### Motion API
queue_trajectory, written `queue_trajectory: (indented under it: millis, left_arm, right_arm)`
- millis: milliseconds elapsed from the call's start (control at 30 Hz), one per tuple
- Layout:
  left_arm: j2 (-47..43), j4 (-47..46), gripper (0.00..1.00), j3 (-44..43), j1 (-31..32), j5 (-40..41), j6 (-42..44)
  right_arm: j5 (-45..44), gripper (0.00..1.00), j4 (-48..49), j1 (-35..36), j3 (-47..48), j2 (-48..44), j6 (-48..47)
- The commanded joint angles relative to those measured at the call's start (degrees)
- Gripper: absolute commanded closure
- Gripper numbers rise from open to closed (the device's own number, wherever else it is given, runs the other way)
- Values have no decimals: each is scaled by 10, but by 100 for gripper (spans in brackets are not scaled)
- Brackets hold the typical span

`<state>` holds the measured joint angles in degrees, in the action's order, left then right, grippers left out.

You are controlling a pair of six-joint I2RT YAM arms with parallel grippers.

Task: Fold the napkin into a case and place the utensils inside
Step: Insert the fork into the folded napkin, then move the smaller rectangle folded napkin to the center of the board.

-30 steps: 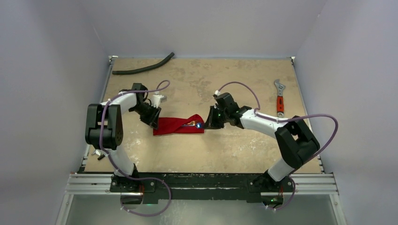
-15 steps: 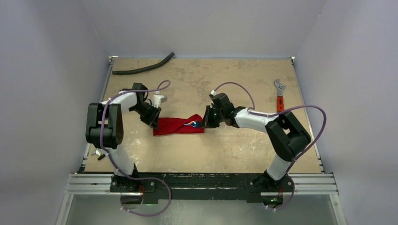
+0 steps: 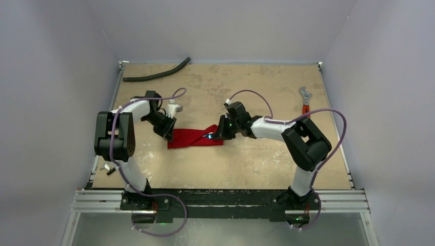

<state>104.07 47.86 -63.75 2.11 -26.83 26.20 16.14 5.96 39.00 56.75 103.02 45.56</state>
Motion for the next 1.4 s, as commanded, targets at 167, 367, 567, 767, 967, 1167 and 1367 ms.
queue_trajectory:
  millis: [167,367,567,767,967,1167,1367]
  left_arm:
    - [18,17,81,-12,1,-5,13]
    - [24,16,81,-12,2,-11,8]
    - [33,9,82,-15,19,-27,-7]
    - [47,-13,82,-29,72,-44,-48]
    - [48,-3,75,-66,87,-40,-70]
    - [15,49,25,-123,36,-8,-54]
    - [-18,79,7,-206,-12,13,-46]
  right_arm:
    - [-8,48,-50,5,34,-19,-27]
    - [-33,28,-124,-10,16,-85,-69]
    - [-34,26,-160,-87,-16,-151,-111]
    - [-37,26,-180,-160,2,-183,-144]
    - [-49,24,-176,-188,18,-185,-158]
    - [-79,13,-165,-193,46,-168,-167]
    - [-141,1,-143,-220,64,-158,-181]
